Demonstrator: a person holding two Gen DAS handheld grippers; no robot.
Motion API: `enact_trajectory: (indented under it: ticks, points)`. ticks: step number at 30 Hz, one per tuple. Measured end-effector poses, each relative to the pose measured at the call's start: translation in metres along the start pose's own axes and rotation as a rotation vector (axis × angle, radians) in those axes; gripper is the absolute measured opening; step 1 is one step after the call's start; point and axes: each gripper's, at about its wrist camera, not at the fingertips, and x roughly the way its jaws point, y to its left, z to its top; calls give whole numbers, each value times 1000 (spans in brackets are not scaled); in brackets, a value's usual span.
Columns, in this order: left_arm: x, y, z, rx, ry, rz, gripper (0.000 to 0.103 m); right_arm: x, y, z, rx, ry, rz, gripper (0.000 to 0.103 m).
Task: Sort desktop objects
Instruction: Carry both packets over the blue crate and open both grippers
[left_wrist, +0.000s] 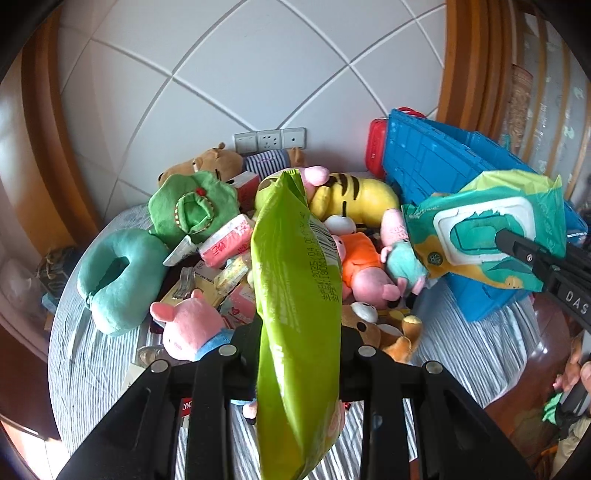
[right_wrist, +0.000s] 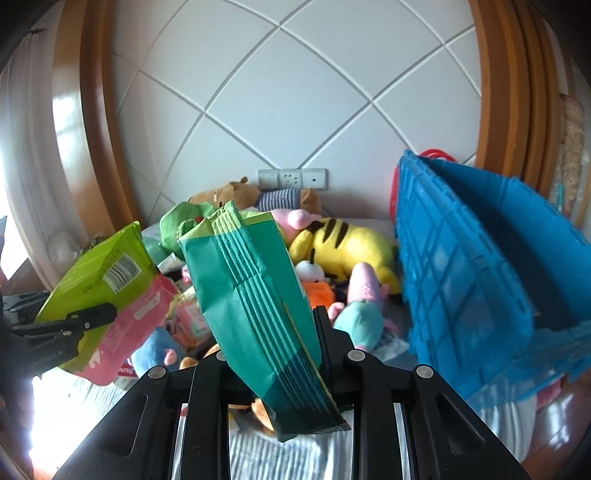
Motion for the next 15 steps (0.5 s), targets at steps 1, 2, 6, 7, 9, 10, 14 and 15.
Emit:
enact_trajectory:
  ticks: [1,2,6,7,9,10,14,15]
  points:
    - [-3,-2,1,6,-5,-7,27,-4,-1,1,4,-4,-8,24]
    - [-5,-5,2,11,-11,-15,27,-9,-2,2,8,-8,-17,24]
    - [-11,-19,11,25,-26,-47,27,-24,-11,5,23,-25,-37,24]
    - [-12,-24,15,32,-30,-52,27,-27,-14,7,28,-31,-40,24]
    - [-11,-36,23,48,-39,-62,27,-35,-25,11,39,-54,-45,24]
    - [-10,-43,29,53,-46,-66,27,-38,-31,15,43,-67,-48,24]
    - [-6,-76,54,72,-87,-82,27,-52,-63,30,56,-127,-59,24]
    - [-5,-85,61,77,-100,-85,27,-55,-74,35,58,-142,-63,24]
